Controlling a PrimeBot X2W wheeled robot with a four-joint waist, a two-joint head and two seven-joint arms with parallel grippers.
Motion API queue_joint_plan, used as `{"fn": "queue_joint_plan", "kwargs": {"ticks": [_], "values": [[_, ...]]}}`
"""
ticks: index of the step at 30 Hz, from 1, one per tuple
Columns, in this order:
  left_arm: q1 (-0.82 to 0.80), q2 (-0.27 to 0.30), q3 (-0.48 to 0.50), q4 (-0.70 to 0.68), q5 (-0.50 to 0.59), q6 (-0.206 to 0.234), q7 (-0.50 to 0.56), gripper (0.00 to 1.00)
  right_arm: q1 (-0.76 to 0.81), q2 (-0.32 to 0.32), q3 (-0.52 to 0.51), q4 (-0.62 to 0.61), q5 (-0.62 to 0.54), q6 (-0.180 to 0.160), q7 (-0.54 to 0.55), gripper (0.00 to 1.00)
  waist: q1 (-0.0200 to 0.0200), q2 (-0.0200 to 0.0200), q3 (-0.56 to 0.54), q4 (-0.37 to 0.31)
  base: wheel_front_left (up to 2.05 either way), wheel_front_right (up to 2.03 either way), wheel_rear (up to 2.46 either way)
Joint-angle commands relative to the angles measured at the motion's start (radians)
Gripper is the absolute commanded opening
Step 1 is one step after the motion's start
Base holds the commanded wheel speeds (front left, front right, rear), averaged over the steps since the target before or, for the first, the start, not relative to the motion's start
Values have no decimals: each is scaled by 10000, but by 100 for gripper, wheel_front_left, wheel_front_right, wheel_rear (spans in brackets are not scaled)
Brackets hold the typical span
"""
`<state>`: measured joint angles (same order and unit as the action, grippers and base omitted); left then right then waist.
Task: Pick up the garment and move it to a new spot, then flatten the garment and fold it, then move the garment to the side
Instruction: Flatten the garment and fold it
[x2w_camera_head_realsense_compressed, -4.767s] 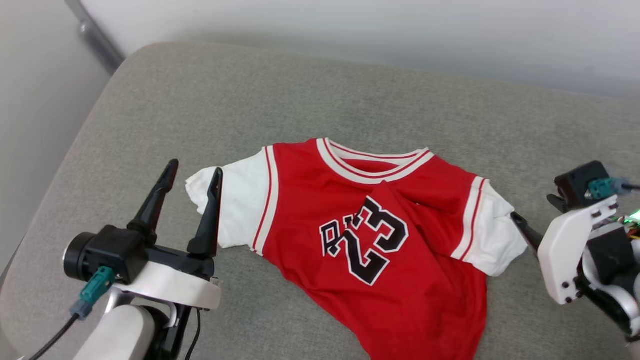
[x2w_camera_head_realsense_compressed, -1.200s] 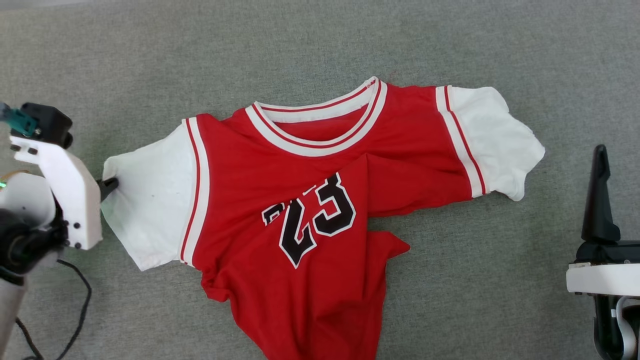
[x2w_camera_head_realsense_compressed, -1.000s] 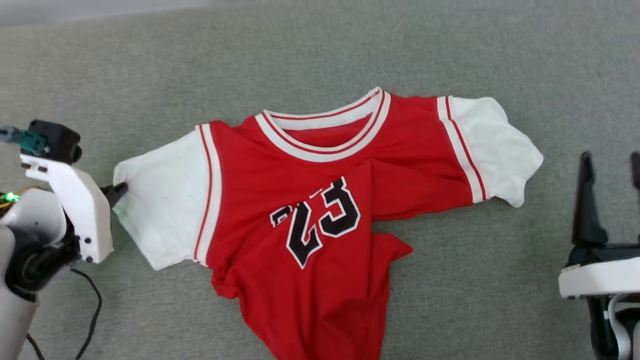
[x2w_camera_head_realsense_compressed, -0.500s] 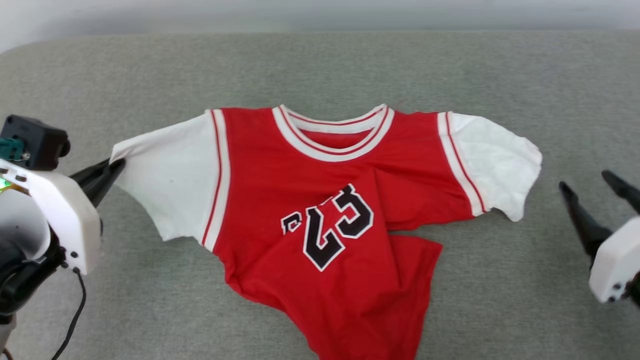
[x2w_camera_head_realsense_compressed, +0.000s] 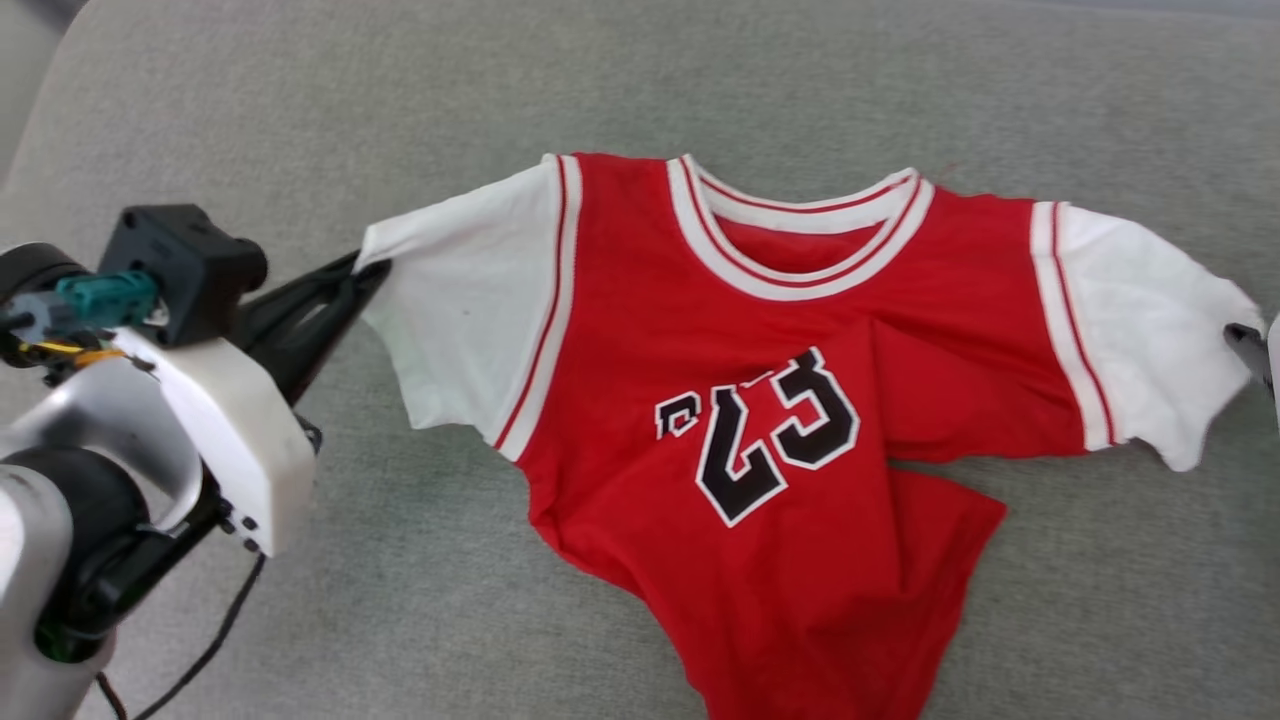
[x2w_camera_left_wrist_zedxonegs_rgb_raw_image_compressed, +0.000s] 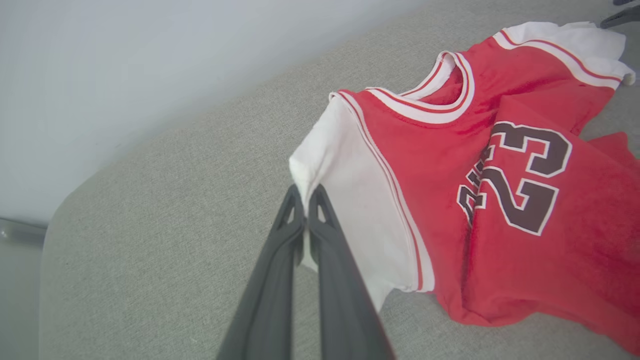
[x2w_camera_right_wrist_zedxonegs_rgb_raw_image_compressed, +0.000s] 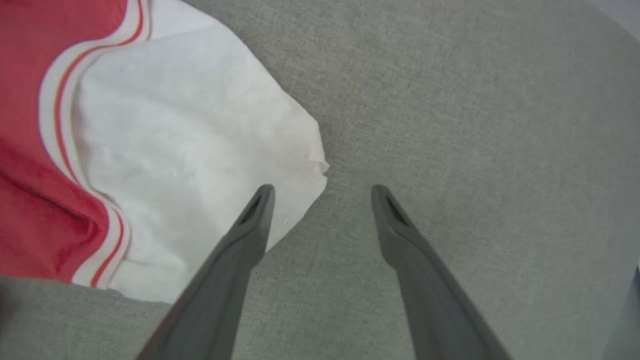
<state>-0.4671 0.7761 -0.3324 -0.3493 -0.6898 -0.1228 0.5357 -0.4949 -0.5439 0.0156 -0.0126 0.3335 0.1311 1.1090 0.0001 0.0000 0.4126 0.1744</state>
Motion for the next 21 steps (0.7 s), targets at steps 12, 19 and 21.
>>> {"fn": "queue_joint_plan", "kwargs": {"ticks": [12,19,21], "values": [[-211,-451,-471,-537,143,-1,-327,0,111,44,1128,1601,-289,-4,73,100,-1,0,624,812,0,0,0],[-32,-586,-549,-181,166,45,-613,0,431,-254,1225,2064,-77,-5,-741,0,-1,0,304,853,0,0,0],[70,-569,-501,-61,171,90,-706,0,308,-436,1176,1934,31,-7,-1075,0,-1,0,40,773,0,0,0]]}}
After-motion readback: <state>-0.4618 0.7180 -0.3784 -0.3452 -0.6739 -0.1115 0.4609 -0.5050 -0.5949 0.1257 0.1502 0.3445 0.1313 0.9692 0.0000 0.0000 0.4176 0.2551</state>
